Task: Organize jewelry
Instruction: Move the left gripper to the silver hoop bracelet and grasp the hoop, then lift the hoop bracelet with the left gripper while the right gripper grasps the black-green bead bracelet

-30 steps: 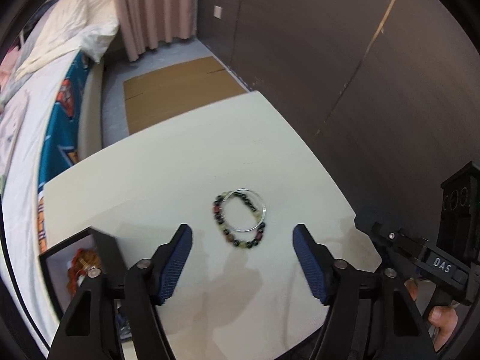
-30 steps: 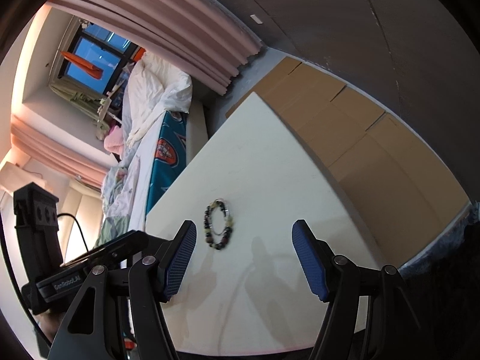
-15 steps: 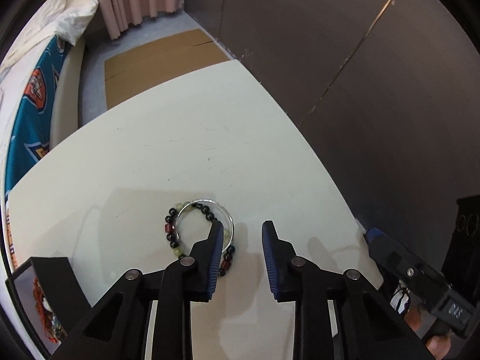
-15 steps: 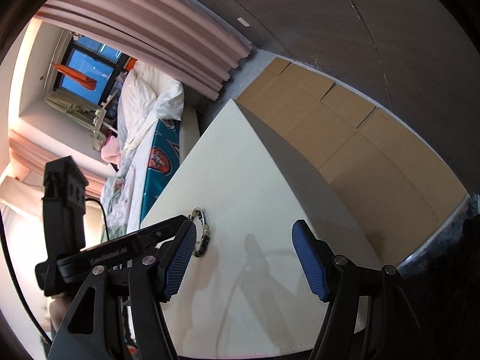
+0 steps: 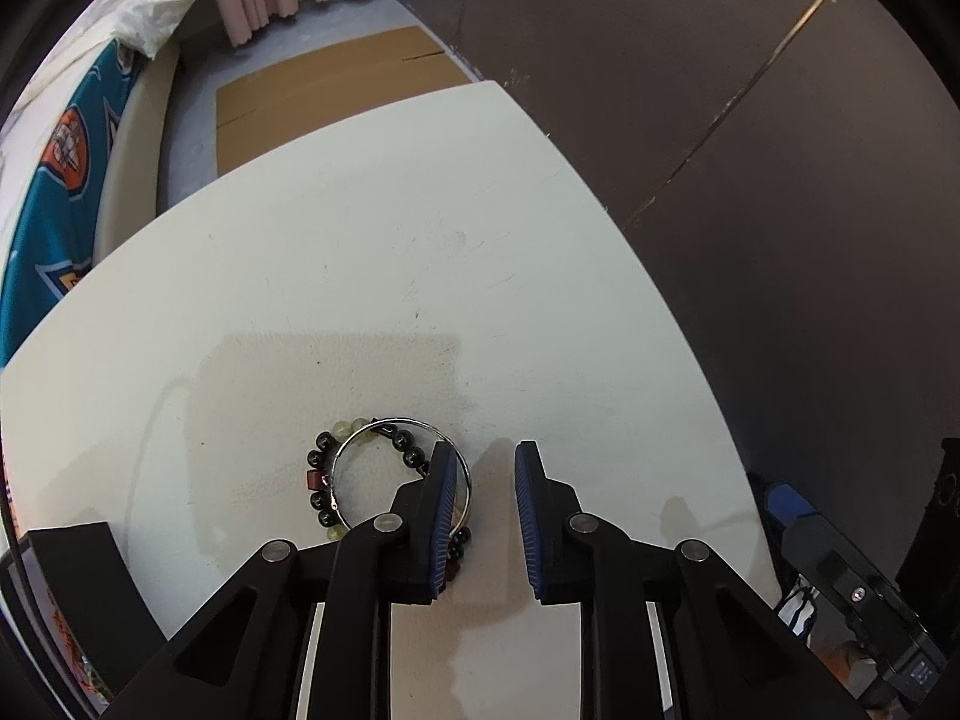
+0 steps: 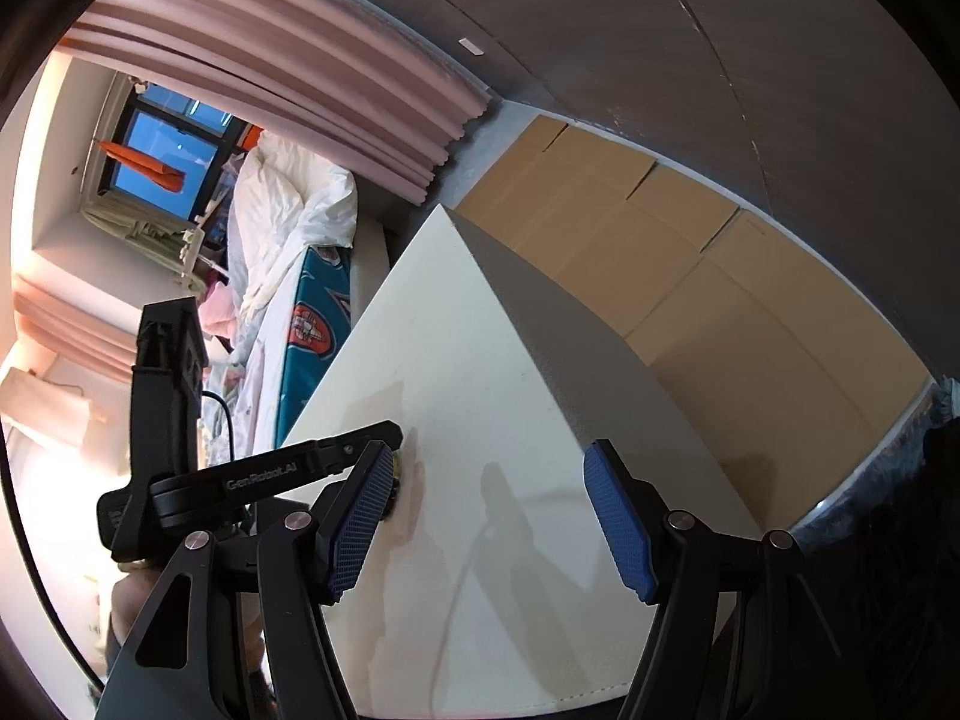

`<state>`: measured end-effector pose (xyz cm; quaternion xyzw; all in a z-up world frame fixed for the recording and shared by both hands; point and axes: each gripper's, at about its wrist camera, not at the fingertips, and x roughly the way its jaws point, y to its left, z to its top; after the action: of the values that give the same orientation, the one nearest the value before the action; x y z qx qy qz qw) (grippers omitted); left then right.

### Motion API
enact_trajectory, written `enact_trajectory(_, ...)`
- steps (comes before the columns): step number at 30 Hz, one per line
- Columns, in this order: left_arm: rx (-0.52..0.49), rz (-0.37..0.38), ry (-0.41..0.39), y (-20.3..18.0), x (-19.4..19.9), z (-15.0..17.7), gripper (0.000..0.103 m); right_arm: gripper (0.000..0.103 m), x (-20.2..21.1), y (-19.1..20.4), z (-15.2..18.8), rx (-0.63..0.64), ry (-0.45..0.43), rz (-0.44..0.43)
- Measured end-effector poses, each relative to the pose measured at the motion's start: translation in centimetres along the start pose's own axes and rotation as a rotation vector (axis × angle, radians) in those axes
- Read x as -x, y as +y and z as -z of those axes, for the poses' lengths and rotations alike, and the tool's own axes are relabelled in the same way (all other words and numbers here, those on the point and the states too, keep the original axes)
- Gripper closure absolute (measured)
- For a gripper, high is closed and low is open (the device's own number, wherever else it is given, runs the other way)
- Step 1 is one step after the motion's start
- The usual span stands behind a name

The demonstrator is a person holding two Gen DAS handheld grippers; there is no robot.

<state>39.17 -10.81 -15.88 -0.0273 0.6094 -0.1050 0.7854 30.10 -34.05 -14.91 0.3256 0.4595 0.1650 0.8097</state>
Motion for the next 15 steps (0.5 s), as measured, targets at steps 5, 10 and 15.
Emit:
enact_trajectory(5, -0.001, -0.022, -0.001, -0.2, -0.7, -0.2, 0.085, 0.036, -0.1, 0.1, 0.2, 0.0, 0.007, 0.007)
enact_trajectory(10, 0.015, -0.033, 0.004, 0.2, -0.5, 0.2, 0.101, 0.036, -0.1, 0.3, 0.1, 0.004, 0.01, 0.007)
enact_trajectory(15, 0.028, 0.016, -0.036, 1.0, 1.9, 1.2, 0.101, 0.036, -0.2, 0.7, 0.0, 0.016, 0.013, 0.009)
